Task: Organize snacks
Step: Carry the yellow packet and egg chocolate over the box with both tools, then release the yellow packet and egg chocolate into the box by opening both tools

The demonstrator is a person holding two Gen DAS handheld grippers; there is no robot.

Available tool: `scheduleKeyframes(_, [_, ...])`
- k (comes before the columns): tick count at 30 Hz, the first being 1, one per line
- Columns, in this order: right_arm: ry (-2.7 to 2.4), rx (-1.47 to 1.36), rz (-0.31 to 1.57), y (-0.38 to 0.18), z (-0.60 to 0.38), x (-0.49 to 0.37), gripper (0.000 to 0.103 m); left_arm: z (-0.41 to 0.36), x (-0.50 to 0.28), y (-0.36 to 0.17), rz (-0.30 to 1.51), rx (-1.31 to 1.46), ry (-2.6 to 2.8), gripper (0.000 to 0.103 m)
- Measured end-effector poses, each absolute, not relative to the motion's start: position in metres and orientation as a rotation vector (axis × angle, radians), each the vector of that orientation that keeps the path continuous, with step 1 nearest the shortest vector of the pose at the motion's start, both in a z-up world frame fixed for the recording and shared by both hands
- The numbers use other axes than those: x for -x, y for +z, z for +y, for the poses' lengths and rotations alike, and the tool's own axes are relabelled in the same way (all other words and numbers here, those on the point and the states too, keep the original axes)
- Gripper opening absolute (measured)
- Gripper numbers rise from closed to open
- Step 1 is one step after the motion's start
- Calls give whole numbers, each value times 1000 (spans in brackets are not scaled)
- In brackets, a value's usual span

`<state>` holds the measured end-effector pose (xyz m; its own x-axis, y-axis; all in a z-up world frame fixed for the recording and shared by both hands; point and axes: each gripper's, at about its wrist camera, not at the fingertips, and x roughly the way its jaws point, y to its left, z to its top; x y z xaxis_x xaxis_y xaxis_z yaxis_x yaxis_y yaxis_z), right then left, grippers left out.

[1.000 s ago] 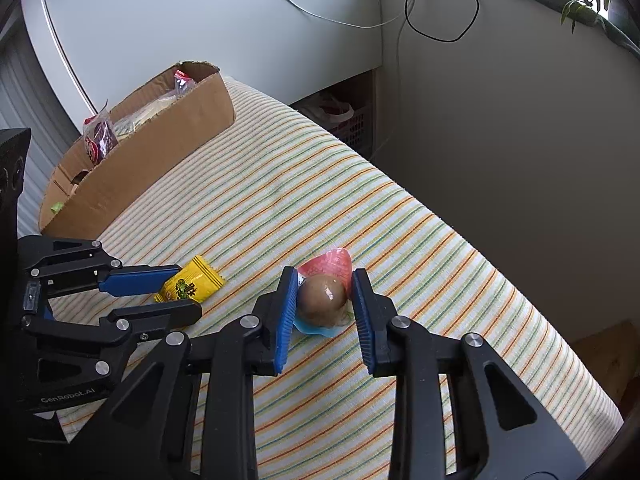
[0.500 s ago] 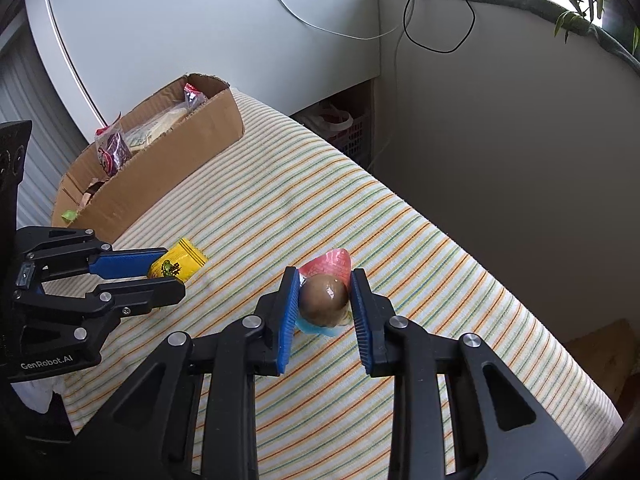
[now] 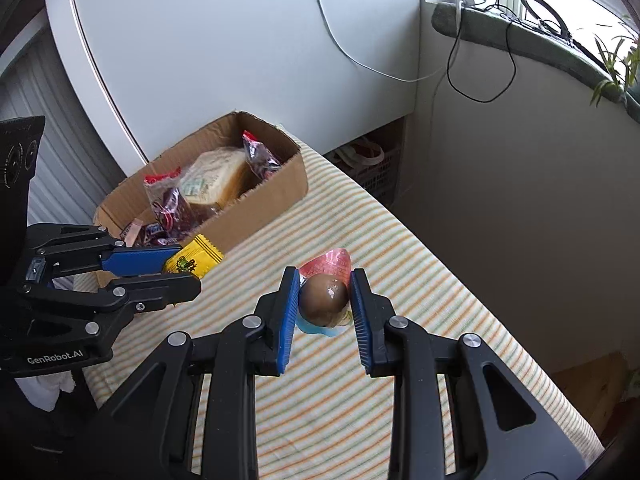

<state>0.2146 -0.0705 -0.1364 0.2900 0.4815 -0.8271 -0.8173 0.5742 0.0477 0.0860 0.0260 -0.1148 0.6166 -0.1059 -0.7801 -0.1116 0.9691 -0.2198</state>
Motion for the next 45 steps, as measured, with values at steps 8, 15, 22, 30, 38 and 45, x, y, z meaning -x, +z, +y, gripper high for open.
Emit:
scheduleKeyframes(8, [947,433,904,-124,-17,-206,27,60,-76,-106,898,278,45,22])
scheduleKeyframes(15, [973,422,910,-120,17,-199,27,90,-67,-103,897,313,88,22])
scheduleKeyframes(22, [985,402,929,-125,43,-193,27,121,-54,-102,893,338,141,22])
scheduleKeyframes(30, [991,387,966,-135,61,-192,27,144,-46,-103,894,348,177,22])
scheduleKeyframes(38, [990,388,973,-137,68,-193,27,151,-45,-100,887,340,195,22])
scheduleKeyframes(45, [992,392,974,-136,70,-192,29,151,-45,-100,892,342,194,22])
